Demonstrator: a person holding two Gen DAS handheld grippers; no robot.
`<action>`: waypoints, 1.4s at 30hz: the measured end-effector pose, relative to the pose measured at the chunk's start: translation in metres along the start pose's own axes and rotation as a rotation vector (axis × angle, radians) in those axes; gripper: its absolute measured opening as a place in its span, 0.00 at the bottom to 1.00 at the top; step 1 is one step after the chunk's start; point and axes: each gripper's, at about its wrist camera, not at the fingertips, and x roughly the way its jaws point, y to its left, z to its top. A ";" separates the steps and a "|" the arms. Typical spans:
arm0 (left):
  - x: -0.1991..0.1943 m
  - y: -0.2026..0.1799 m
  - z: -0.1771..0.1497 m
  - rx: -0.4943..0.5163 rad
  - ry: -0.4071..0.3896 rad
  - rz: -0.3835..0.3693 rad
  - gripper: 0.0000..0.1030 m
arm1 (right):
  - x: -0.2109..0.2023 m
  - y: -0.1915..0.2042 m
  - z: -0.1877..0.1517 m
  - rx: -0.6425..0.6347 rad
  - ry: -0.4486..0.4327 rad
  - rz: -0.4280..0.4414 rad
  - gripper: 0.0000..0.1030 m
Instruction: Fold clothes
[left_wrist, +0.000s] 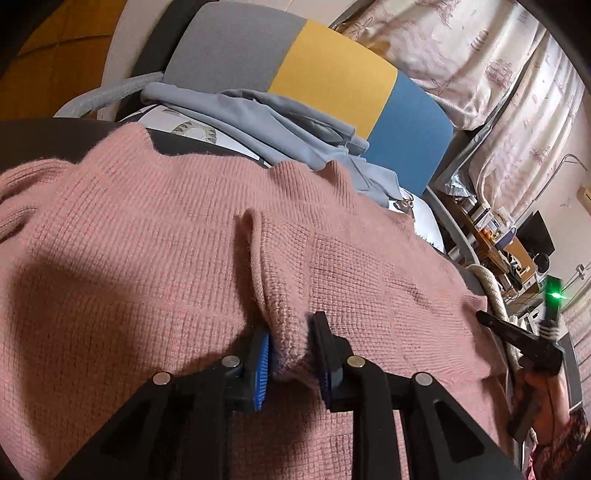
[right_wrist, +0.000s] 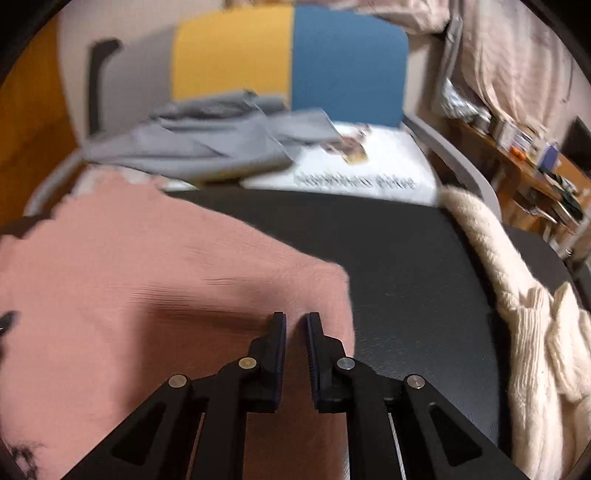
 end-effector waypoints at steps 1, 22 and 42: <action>-0.001 0.000 -0.001 0.005 0.000 0.005 0.22 | 0.004 -0.006 0.001 0.031 -0.020 0.003 0.09; -0.003 0.003 -0.003 -0.003 -0.002 -0.006 0.22 | -0.048 -0.025 -0.032 0.137 -0.052 -0.001 0.17; -0.006 0.010 0.001 -0.033 0.008 -0.057 0.22 | -0.035 0.046 -0.025 0.092 -0.050 0.108 0.43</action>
